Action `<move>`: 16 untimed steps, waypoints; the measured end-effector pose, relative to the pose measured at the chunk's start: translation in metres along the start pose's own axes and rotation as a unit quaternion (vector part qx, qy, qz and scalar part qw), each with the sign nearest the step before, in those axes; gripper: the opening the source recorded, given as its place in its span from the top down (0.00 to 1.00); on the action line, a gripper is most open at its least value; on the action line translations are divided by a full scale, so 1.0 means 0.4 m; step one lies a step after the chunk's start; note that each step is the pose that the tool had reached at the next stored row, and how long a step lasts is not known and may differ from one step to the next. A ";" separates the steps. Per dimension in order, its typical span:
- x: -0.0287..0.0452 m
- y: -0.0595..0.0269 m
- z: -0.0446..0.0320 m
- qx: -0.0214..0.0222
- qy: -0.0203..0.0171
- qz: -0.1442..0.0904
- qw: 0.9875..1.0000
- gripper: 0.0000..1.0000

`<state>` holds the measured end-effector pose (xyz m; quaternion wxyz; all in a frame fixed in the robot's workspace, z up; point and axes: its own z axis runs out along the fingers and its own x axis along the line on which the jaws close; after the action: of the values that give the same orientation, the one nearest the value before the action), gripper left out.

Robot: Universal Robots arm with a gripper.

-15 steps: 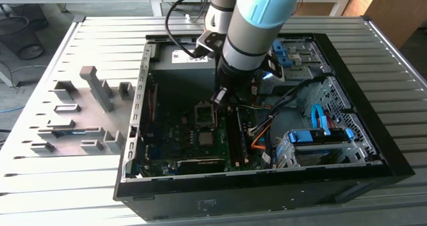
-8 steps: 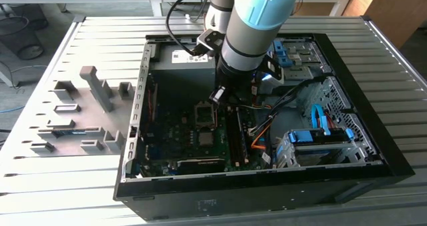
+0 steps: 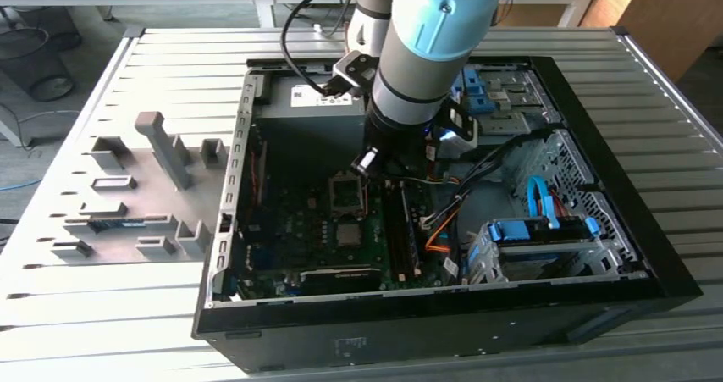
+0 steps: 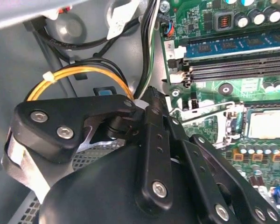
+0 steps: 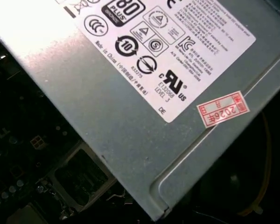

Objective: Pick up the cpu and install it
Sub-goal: 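Close the cpu cover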

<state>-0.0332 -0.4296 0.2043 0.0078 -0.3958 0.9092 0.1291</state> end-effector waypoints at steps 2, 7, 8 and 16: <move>0.001 -0.001 0.003 -0.002 -0.004 0.005 1.000 0.90; 0.021 -0.013 0.001 -0.007 -0.010 0.005 1.000 0.90; 0.026 -0.017 0.001 -0.008 -0.010 0.005 1.000 0.90; 0.037 -0.023 0.013 -0.015 -0.018 0.004 1.000 0.90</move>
<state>-0.0372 -0.4451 0.1956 0.0177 -0.3897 0.9085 0.1498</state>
